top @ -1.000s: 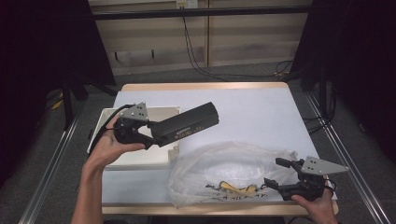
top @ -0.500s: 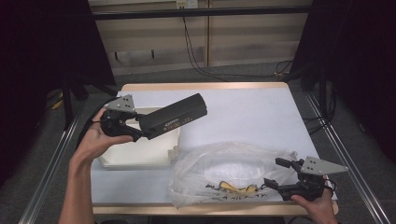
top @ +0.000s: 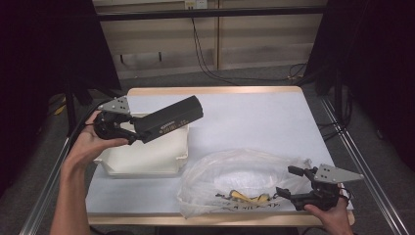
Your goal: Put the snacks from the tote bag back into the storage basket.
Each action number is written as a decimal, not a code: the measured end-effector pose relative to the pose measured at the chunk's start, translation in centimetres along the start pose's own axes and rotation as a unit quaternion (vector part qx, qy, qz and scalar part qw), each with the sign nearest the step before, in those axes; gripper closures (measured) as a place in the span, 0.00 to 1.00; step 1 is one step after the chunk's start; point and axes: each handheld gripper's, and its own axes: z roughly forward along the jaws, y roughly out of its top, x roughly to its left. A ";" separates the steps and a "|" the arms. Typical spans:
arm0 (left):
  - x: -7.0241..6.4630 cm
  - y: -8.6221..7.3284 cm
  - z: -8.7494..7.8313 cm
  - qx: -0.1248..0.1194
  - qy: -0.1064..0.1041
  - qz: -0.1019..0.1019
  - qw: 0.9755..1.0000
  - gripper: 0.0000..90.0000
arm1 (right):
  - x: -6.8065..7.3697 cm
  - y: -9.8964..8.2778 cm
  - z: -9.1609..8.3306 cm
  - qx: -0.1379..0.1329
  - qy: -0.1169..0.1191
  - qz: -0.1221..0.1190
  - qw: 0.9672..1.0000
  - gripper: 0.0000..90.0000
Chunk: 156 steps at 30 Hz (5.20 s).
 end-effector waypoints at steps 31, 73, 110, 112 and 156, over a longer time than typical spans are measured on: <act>4.5 -4.3 1.2 0.049 0.012 -0.026 0.998 0.48 | 0.1 0.0 0.1 0.002 0.002 -0.003 1.000 0.17; 5.3 -8.0 5.6 0.093 -0.022 -0.019 0.995 0.48 | 0.2 0.0 0.3 0.006 0.004 -0.004 1.000 0.17; 6.4 -8.2 8.4 0.173 -0.054 -0.033 0.983 0.46 | 0.1 -0.1 0.5 0.011 0.006 -0.004 1.000 0.17; 6.4 -8.1 8.5 0.179 -0.053 -0.038 0.982 0.46 | 0.1 -0.1 0.5 0.010 0.007 -0.005 1.000 0.17; -1.6 -9.6 5.4 0.021 0.089 -0.159 0.983 1.00 | 0.2 0.0 0.4 0.008 0.005 -0.005 1.000 0.17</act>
